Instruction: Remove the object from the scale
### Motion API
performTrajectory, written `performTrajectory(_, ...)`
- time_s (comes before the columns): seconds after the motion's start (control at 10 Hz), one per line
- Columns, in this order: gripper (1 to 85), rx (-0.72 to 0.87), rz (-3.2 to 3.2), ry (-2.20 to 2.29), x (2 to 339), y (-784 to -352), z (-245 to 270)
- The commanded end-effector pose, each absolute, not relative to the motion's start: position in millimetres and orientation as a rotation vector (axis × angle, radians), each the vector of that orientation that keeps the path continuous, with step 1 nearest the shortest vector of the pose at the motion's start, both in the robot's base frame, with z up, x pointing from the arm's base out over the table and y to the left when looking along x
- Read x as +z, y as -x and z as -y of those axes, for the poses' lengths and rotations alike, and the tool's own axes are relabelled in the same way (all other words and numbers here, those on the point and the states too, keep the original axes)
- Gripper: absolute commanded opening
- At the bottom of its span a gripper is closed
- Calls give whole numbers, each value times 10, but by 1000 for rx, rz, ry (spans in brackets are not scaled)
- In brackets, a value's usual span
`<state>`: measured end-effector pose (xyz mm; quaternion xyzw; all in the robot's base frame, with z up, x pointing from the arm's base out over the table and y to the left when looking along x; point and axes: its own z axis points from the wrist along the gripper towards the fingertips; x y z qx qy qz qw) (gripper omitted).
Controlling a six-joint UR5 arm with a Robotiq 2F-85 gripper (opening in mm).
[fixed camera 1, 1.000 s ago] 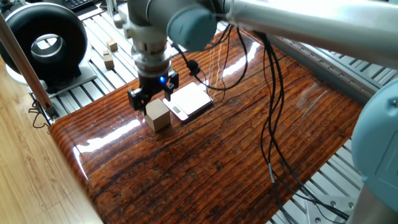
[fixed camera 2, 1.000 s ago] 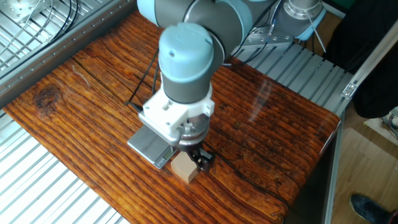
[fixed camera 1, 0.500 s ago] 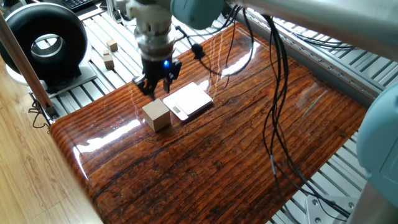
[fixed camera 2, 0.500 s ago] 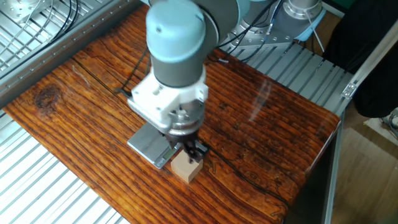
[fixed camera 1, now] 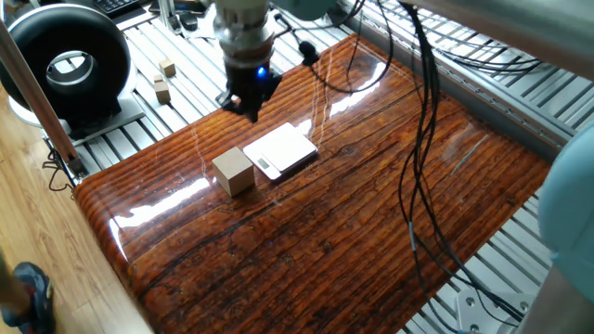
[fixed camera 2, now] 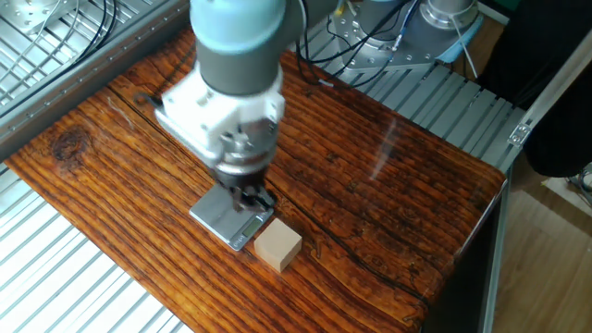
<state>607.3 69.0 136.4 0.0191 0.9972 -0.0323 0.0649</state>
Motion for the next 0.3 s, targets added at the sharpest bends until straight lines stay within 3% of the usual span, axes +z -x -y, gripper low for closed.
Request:
performTrajectory(0.0, 10, -149, -2938, -35, 1514, -6116, -257)
performTrajectory(0.2, 10, -161, -2962, -19, 1473, -6032, -181)
